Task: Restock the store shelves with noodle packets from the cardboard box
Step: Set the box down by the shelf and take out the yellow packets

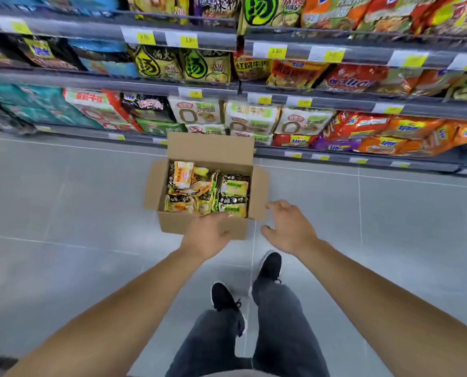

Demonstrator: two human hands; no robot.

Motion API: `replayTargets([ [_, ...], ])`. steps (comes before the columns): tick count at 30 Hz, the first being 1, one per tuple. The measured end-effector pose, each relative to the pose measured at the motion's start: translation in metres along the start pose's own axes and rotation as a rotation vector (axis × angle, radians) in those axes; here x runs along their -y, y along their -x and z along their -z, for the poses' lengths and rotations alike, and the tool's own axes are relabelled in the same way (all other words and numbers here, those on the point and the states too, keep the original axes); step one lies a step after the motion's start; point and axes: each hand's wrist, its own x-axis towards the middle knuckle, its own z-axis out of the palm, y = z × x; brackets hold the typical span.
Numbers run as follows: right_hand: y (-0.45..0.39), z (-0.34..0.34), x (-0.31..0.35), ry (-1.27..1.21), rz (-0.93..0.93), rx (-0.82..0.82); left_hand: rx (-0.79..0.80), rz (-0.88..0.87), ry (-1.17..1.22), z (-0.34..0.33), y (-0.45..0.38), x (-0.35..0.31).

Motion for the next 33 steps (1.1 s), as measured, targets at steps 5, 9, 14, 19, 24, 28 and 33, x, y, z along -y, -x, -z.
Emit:
replayTargets([
  [5,-0.049,-0.014,0.022,0.013,-0.001,0.050,0.037,0.100,0.023,0.020,-0.038,0.044],
  [9,-0.097,-0.026,0.032,-0.003,0.010,0.118,0.025,0.190,0.114,0.030,-0.073,0.068],
  [14,-0.163,-0.046,0.034,0.017,0.017,0.199,0.037,0.251,0.124,0.038,-0.130,0.092],
  [19,-0.225,-0.076,0.028,0.042,-0.020,0.302,0.086,0.250,0.113,0.029,-0.198,0.117],
  [24,-0.288,-0.123,0.016,-0.008,-0.099,0.346,0.149,0.238,0.135,-0.009,-0.272,0.149],
  [28,-0.343,-0.171,0.001,-0.051,-0.162,0.345,0.222,0.241,0.153,-0.049,-0.320,0.182],
  [33,-0.407,-0.251,-0.036,-0.022,-0.254,0.358,0.259,0.298,0.222,-0.109,-0.375,0.232],
])
